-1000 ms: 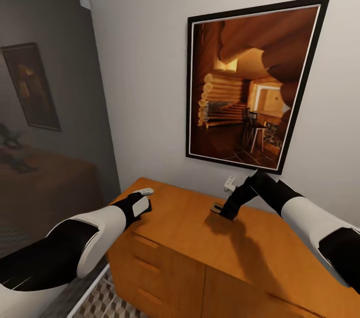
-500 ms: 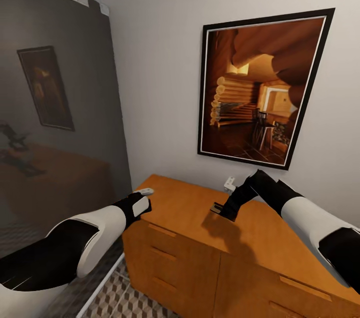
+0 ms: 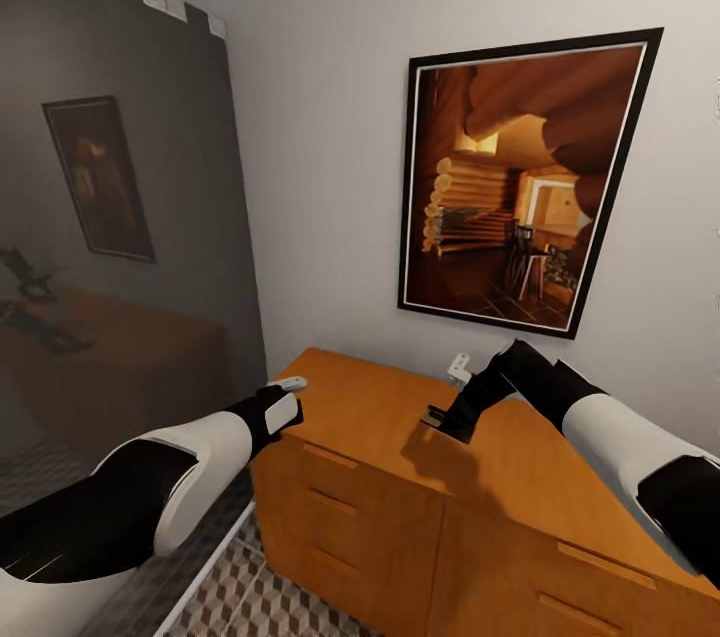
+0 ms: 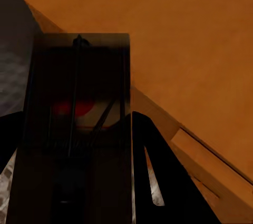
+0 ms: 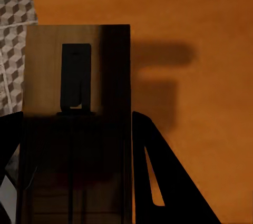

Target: Take the four mousetraps from the cabinet in the bathroom and place them on the bathroom floor. Make sure all four end up on the same floor surface, and ensure that at least two of them are either under or directly next to the same bathroom sink.

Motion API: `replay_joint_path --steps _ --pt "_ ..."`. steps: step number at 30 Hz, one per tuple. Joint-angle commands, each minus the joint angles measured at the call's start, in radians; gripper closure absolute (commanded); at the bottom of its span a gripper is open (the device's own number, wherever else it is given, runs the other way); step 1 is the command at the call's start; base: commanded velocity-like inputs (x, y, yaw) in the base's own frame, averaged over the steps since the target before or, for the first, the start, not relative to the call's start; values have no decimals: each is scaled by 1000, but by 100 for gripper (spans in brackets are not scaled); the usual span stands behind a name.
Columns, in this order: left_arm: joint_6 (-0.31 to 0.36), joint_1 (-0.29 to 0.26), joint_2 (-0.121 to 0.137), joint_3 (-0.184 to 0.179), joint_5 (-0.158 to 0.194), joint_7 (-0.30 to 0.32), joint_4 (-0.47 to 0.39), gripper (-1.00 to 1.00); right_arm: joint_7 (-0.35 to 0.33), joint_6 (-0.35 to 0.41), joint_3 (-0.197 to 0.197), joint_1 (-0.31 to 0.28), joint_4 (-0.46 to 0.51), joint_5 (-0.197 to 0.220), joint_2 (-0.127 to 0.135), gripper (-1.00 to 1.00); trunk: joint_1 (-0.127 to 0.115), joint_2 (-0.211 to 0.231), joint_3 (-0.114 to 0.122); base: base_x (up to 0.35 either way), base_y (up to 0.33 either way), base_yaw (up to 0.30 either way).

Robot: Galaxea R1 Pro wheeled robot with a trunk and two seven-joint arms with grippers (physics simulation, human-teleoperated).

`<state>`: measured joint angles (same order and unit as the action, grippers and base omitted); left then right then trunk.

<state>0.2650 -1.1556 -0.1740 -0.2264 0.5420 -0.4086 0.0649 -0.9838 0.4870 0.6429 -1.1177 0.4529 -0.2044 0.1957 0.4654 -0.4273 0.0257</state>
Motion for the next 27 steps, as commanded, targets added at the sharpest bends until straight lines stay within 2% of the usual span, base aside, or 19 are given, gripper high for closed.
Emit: replay_joint_path --steps 1,4,27 --pt "5 -1 -1 -8 3 -2 1 100 -3 8 1 0 3 -3 1 100 -4 6 3 -230 134 0" --pt "5 -1 -1 -8 3 -2 1 100 -3 8 0 0 3 -2 1 100 -15 27 12 -250 147 0" --pt "5 -1 -1 -8 4 -2 1 100 -3 8 1 0 3 -2 0 100 -15 27 12 -261 176 0"
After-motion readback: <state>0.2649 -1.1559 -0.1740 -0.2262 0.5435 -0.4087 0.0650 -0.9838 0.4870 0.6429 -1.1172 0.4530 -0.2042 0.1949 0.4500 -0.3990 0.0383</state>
